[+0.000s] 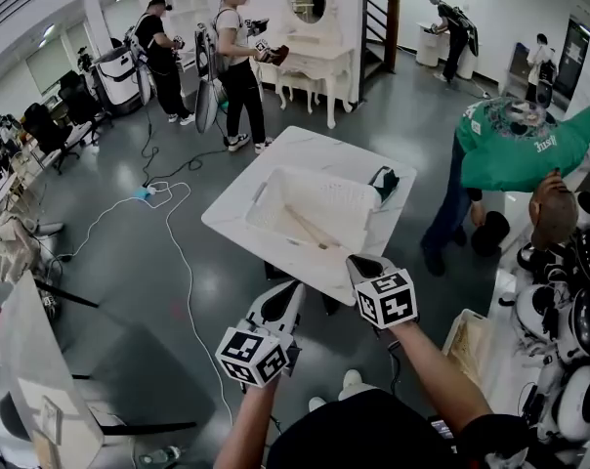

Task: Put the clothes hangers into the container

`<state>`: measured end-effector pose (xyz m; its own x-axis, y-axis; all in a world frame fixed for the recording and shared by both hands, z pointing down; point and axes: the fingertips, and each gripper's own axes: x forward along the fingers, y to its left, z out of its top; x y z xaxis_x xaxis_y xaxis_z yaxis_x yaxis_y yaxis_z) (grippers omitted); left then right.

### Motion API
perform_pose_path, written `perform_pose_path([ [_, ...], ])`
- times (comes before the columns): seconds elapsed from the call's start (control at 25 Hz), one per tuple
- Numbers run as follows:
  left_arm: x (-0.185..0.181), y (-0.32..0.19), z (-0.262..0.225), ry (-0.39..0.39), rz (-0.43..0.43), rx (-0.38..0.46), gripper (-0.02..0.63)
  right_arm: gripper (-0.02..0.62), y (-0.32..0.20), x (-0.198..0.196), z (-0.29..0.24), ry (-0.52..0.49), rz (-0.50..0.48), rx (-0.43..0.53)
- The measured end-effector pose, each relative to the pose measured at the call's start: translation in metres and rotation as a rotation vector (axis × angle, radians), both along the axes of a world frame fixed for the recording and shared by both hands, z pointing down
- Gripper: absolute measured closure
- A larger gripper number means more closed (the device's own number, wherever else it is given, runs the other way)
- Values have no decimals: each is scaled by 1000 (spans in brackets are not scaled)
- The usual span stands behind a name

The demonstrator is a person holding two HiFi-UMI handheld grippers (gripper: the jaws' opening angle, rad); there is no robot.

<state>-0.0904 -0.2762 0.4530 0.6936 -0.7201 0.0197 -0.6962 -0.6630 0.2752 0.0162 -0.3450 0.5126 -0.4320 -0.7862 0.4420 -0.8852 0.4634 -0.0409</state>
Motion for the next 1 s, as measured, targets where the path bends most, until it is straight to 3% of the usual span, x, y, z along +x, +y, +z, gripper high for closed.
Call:
perform_pose_path([
  [0.48, -24, 33, 5, -15, 1, 6, 603, 577, 36, -24, -17, -32, 5, 74],
  [1.0, 6, 36, 0, -25, 31, 23, 603, 577, 53, -6, -35, -79, 2, 123],
])
